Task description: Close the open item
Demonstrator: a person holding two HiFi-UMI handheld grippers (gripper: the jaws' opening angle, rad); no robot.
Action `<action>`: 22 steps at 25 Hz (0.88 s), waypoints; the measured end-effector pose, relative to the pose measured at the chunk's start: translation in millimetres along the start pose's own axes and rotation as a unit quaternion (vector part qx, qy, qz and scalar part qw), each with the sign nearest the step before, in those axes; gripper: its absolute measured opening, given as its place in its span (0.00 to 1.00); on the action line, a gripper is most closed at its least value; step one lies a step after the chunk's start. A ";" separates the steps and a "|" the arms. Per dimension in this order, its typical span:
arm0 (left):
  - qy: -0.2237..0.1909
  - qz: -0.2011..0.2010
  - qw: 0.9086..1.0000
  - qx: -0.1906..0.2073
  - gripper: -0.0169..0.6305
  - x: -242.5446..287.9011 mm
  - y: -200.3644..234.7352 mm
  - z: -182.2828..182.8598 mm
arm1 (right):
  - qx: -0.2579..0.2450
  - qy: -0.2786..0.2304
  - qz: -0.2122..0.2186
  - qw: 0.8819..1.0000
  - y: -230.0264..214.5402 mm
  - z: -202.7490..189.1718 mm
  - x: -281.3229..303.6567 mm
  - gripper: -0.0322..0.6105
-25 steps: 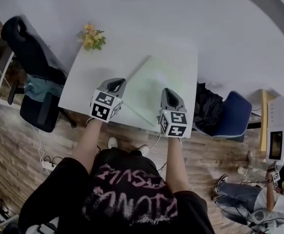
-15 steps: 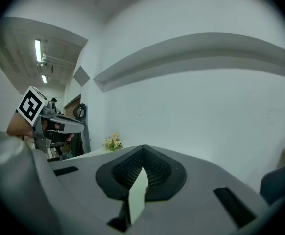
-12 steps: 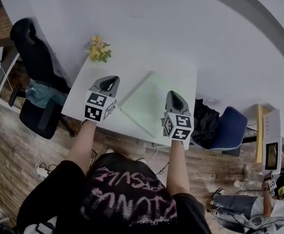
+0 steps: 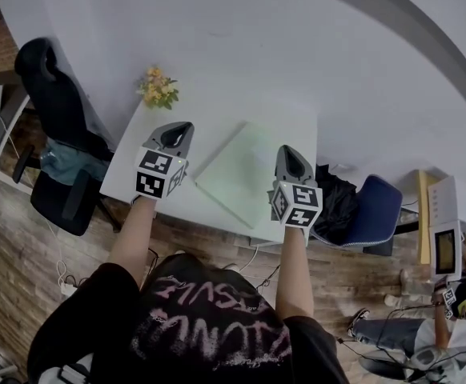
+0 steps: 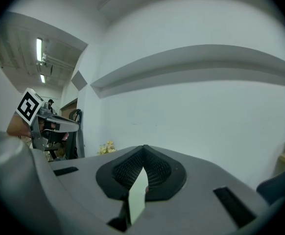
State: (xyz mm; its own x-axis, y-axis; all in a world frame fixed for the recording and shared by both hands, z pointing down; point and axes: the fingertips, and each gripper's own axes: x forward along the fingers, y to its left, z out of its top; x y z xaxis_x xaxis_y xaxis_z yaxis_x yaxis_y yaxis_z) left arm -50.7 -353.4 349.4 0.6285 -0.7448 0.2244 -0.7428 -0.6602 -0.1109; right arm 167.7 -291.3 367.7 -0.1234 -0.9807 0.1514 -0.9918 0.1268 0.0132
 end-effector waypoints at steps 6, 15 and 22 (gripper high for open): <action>-0.005 0.000 1.000 0.006 0.03 1.6 0.7 7.0 | -0.004 -0.004 -0.001 1.000 -4.1 6.3 1.7 0.06; -0.015 0.000 1.000 0.009 0.03 1.8 1.6 10.1 | -0.012 -0.007 -0.003 1.000 -4.0 4.7 3.9 0.06; -0.019 -0.001 1.000 0.005 0.03 1.6 4.1 9.7 | -0.013 -0.010 -0.004 1.000 -1.5 5.2 4.8 0.06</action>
State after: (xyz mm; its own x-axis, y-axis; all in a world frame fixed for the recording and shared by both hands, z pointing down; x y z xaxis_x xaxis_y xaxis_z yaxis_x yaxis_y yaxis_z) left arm -50.6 -358.2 339.9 0.6377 -0.7471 0.1876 -0.7400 -0.6618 -0.1202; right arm 168.4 -296.9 363.3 -0.1162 -0.9845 0.1315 -0.9917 0.1224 0.0400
